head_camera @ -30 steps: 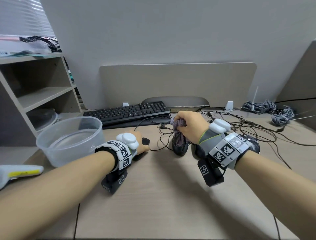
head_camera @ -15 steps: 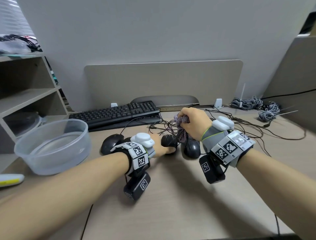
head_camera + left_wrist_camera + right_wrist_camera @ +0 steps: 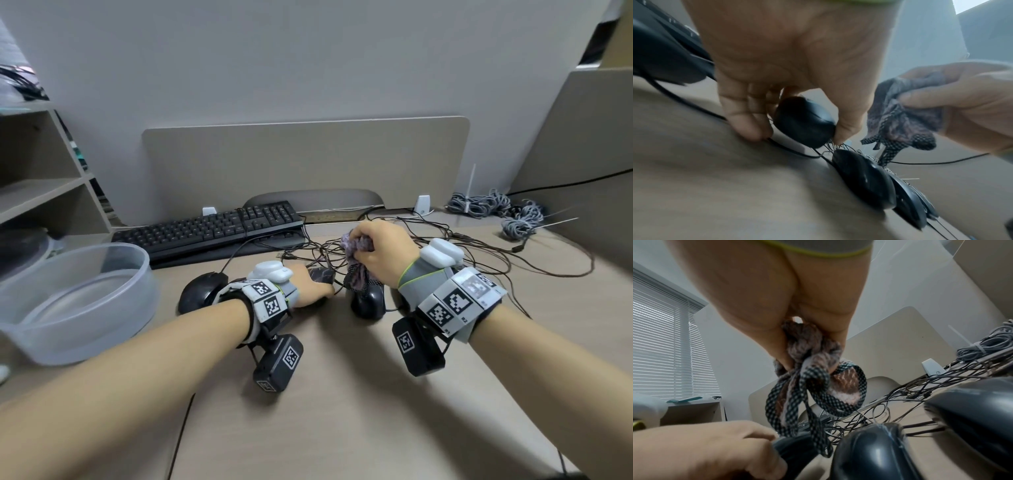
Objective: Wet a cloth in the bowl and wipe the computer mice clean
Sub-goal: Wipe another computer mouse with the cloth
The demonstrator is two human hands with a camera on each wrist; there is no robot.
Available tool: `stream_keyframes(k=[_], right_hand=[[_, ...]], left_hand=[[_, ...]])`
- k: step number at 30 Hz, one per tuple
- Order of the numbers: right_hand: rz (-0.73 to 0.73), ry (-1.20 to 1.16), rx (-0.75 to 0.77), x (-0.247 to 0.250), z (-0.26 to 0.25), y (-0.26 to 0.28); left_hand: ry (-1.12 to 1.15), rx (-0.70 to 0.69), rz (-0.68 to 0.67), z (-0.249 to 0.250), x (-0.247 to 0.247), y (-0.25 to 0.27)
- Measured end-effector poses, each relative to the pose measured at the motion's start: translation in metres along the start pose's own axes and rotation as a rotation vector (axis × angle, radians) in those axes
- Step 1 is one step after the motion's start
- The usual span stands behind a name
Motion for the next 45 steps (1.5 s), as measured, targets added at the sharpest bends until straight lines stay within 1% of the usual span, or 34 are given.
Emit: stream_keyframes(k=[1, 3, 6, 8, 10, 12, 13, 16, 17, 20, 21, 22, 24, 25, 26, 28, 29, 31, 32, 33, 35, 36, 37, 40, 41, 42, 44, 45], right_hand=[[-0.009, 0.002, -0.003, -0.003, -0.002, -0.002], [-0.031, 0.006, 0.013, -0.011, -0.009, -0.004], [-0.027, -0.015, 0.055, -0.020, -0.026, -0.008], [-0.019, -0.061, 0.102, -0.025, -0.043, -0.009], [-0.042, -0.091, 0.161, -0.035, -0.063, -0.008], [-0.048, -0.077, 0.226, -0.043, -0.076, -0.007], [-0.036, -0.070, 0.235, -0.045, -0.079, -0.009], [0.000, -0.028, 0.160, -0.040, -0.071, -0.018], [-0.016, -0.027, 0.180, -0.042, -0.077, -0.015], [-0.159, -0.098, 0.405, -0.060, -0.110, 0.010], [-0.175, -0.097, 0.398, -0.061, -0.110, 0.009], [-0.142, -0.090, 0.337, -0.056, -0.101, 0.000], [-0.017, -0.053, 0.184, -0.040, -0.081, -0.015], [0.003, -0.060, 0.176, -0.038, -0.079, -0.014], [-0.020, -0.084, 0.233, -0.041, -0.087, -0.007], [-0.118, -0.115, 0.389, -0.054, -0.107, 0.011], [-0.131, -0.123, 0.392, -0.055, -0.106, 0.014], [-0.043, -0.123, 0.282, -0.044, -0.090, 0.000], [-0.010, -0.118, 0.254, -0.040, -0.085, -0.003], [-0.015, -0.119, 0.278, -0.041, -0.087, -0.001], [-0.120, -0.121, 0.426, -0.054, -0.107, 0.017], [-0.162, -0.126, 0.476, -0.059, -0.112, 0.024], [-0.172, -0.131, 0.467, -0.058, -0.110, 0.023], [-0.049, -0.134, 0.339, -0.039, -0.096, -0.001], [-0.031, -0.104, 0.350, -0.038, -0.099, -0.003], [-0.027, -0.076, 0.410, -0.041, -0.106, 0.000], [-0.009, -0.067, 0.584, -0.048, -0.123, 0.017], [-0.001, -0.090, 0.621, -0.047, -0.124, 0.021]], left_hand=[[0.044, 0.039, 0.039, -0.010, 0.002, -0.004], [0.118, 0.066, 0.086, -0.025, 0.012, 0.002], [0.226, 0.034, 0.123, -0.031, 0.037, 0.027], [0.240, 0.017, 0.171, -0.038, 0.051, 0.037], [0.256, 0.005, 0.193, -0.046, 0.056, 0.042], [0.319, -0.004, 0.189, -0.055, 0.056, 0.044], [0.348, -0.009, 0.184, -0.059, 0.057, 0.047], [0.365, -0.043, 0.193, -0.056, 0.067, 0.063], [0.362, -0.058, 0.193, -0.054, 0.069, 0.066], [0.334, -0.073, 0.188, -0.054, 0.072, 0.069], [0.332, -0.080, 0.189, -0.054, 0.071, 0.069], [0.334, -0.093, 0.196, -0.054, 0.071, 0.071], [0.354, -0.126, 0.222, -0.052, 0.072, 0.073], [0.362, -0.134, 0.218, -0.052, 0.071, 0.072], [0.366, -0.135, 0.209, -0.052, 0.071, 0.072], [0.382, -0.128, 0.189, -0.054, 0.071, 0.071], [0.382, -0.132, 0.191, -0.053, 0.071, 0.072], [0.390, -0.129, 0.210, -0.053, 0.072, 0.072], [0.395, -0.125, 0.213, -0.053, 0.072, 0.072], [0.396, -0.126, 0.211, -0.053, 0.071, 0.071], [0.391, -0.136, 0.198, -0.053, 0.071, 0.069], [0.385, -0.143, 0.198, -0.054, 0.072, 0.070], [0.378, -0.146, 0.206, -0.055, 0.072, 0.070], [0.397, -0.154, 0.238, -0.055, 0.075, 0.075], [0.406, -0.154, 0.246, -0.055, 0.077, 0.076], [0.419, -0.151, 0.246, -0.055, 0.078, 0.077], [0.444, -0.145, 0.230, -0.057, 0.079, 0.076], [0.454, -0.146, 0.228, -0.058, 0.079, 0.076]])
Point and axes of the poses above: each hand's wrist, its own y-axis away from the middle knuckle, its own x-axis out of the back of the hand, z = x × y, the point moved 8 cm from there along -y, towards the middle knuckle, and after that the axes turned 7 degrees about -y, right-handed, at the moved point
